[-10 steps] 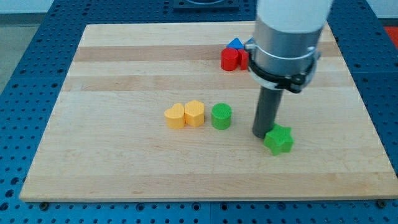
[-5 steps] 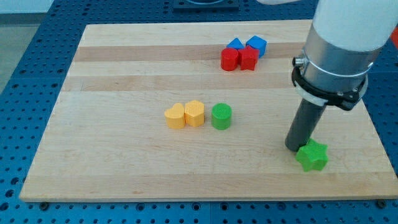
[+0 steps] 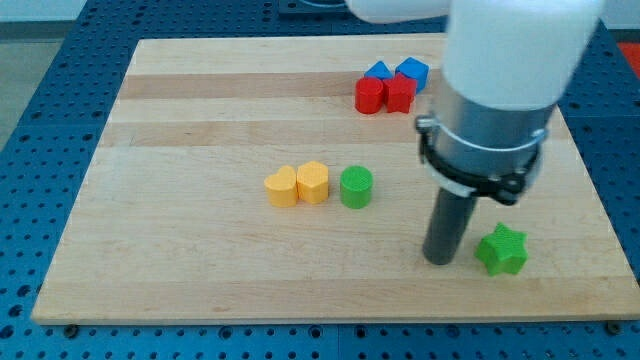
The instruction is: Slide the green blocks diagonal to each other
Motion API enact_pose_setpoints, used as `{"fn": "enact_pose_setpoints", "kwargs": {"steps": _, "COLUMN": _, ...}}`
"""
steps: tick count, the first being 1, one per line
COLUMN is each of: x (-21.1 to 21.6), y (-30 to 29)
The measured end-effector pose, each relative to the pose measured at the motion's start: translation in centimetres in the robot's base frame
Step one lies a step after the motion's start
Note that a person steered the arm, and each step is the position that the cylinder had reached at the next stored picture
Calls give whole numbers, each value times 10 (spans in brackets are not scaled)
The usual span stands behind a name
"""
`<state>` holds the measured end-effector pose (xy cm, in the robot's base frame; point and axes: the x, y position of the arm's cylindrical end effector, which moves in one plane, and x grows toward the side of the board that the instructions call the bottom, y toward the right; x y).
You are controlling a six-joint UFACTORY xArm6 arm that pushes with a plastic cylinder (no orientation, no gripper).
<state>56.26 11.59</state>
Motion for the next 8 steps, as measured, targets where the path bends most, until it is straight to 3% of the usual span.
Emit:
{"fn": "enact_pose_setpoints", "kwargs": {"steps": 2, "x": 0, "y": 49}}
{"fn": "enact_pose_setpoints", "kwargs": {"steps": 4, "x": 0, "y": 55}}
{"fn": "enact_pose_setpoints", "kwargs": {"steps": 5, "x": 0, "y": 46}}
{"fn": "enact_pose_setpoints", "kwargs": {"steps": 7, "x": 0, "y": -53}}
{"fn": "enact_pose_setpoints", "kwargs": {"steps": 8, "x": 0, "y": -59}}
